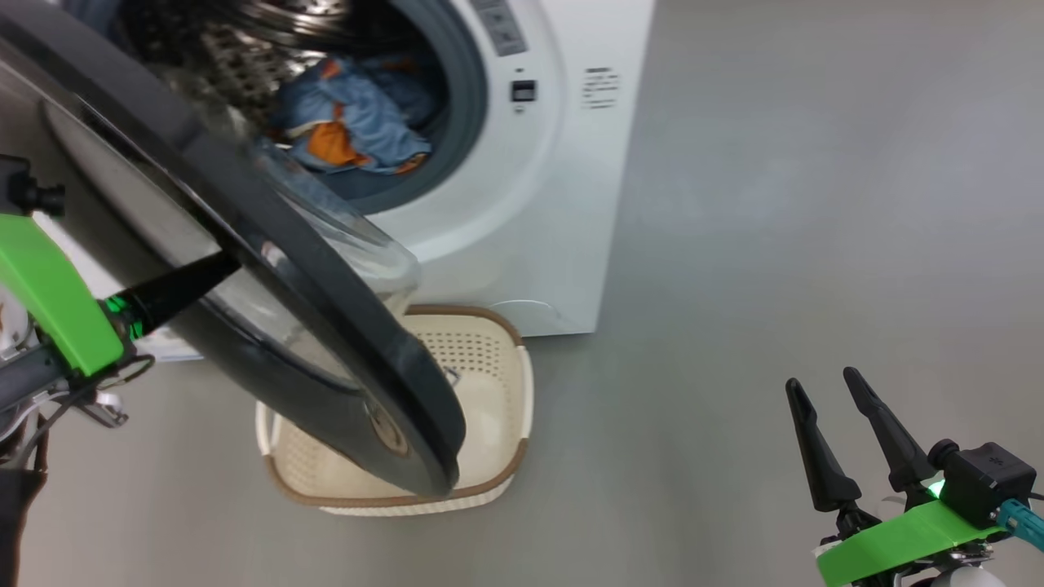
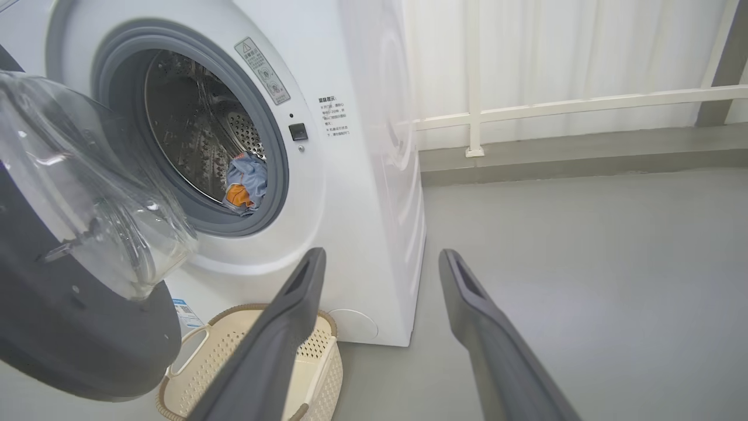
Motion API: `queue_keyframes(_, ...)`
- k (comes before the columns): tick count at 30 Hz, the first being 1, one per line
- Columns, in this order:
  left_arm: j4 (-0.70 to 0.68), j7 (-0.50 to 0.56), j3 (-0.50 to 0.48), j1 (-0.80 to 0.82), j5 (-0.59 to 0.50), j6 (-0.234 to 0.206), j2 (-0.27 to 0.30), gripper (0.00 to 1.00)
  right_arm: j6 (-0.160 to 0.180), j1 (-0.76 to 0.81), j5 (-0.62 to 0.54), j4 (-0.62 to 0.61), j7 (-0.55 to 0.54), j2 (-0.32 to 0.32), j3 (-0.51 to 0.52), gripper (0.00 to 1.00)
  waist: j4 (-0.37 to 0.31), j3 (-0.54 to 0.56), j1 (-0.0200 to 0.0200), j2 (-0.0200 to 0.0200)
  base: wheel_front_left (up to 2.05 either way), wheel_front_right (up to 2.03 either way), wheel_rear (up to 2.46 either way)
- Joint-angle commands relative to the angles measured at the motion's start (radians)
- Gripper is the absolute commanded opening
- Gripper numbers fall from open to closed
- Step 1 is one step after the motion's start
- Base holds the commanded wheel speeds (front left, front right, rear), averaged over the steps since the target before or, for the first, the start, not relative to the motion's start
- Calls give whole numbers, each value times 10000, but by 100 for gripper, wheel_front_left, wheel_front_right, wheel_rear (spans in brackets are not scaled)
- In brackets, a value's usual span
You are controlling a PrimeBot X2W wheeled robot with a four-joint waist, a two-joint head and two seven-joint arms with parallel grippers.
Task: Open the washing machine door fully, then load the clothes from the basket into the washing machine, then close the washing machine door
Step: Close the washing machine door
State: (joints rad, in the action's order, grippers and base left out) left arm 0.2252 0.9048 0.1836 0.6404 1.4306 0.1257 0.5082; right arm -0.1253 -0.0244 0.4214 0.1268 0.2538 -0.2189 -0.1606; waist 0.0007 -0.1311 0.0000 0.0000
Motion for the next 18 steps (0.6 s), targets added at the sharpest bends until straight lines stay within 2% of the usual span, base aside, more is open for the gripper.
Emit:
queue_keyframes(1,-344,-96,-364,695,-22,50,330,0,-54,23,-99,-263,80,-84,-177,100,-471,-115,0,0,0,0,0)
queue_keyframes(9,63,-1008,-264,1212,-291,50,325,0,-54,-28,-88,-268,80,62,-160,100,-1072,-271,0,0,0,0,0)
queue_keyframes(18,399,-1769,32,1644,-340,50,282,0,-54,-90,-130,-259,80,209,-137,100,-1165,-359,0,0,0,0,0)
